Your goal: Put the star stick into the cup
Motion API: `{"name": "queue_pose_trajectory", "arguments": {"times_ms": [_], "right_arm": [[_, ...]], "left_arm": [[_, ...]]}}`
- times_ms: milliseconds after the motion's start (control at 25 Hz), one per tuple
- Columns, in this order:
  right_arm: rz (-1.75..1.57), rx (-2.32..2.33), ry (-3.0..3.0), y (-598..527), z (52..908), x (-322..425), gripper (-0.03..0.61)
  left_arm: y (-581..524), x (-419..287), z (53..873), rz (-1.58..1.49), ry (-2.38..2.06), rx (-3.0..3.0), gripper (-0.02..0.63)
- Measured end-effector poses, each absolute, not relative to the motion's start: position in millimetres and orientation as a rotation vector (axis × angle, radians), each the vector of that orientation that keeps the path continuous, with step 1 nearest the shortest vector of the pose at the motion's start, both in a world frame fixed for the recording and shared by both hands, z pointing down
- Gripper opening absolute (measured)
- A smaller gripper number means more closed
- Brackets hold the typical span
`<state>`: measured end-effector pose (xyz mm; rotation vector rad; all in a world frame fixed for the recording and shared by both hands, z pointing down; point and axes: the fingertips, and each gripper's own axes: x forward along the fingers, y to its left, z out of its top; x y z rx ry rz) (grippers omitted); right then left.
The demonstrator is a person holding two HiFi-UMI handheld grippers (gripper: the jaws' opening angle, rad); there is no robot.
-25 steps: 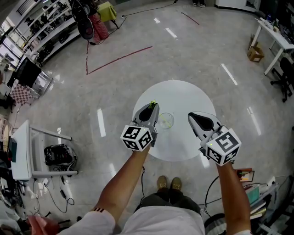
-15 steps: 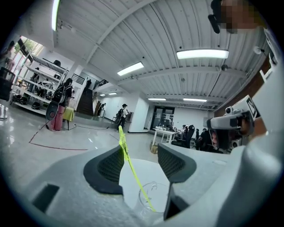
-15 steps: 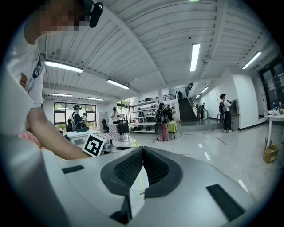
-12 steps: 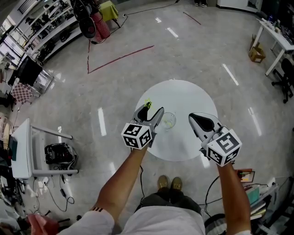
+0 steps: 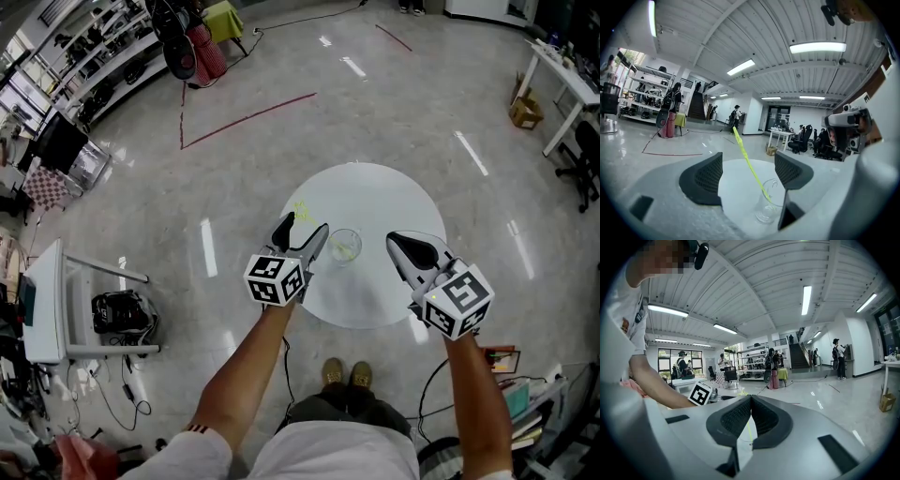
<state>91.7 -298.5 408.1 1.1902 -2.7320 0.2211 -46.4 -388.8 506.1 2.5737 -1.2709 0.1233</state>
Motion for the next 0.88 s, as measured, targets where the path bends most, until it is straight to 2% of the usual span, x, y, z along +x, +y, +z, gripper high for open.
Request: {"name": "queue_pose_trajectory", "arguments": {"times_ms": [240, 560, 640, 880], "right_arm": [[0.211, 1.186, -2.733, -301.4, 408.7, 93.7, 0.012], [0.146, 1.161, -2.777, -301.2, 386.3, 85.0, 0.012], [0.128, 1.150, -2.793, -299.3, 380.0, 80.6, 0.012], [0.084, 1.151, -2.847, -288.3, 357.6, 75.7, 0.012]], "left_arm": [[-382.7, -59.7, 479.6, 0.065, -1.311, 2.612, 0.342], [-371.2, -72.1, 404.2, -0.075, -1.381, 2.729, 0.337], [-362.9, -70.7, 385.3, -0.116, -1.372, 2.771, 0.315], [-331.0, -55.7, 339.9, -0.239, -1.283, 2.883, 0.185]]}}
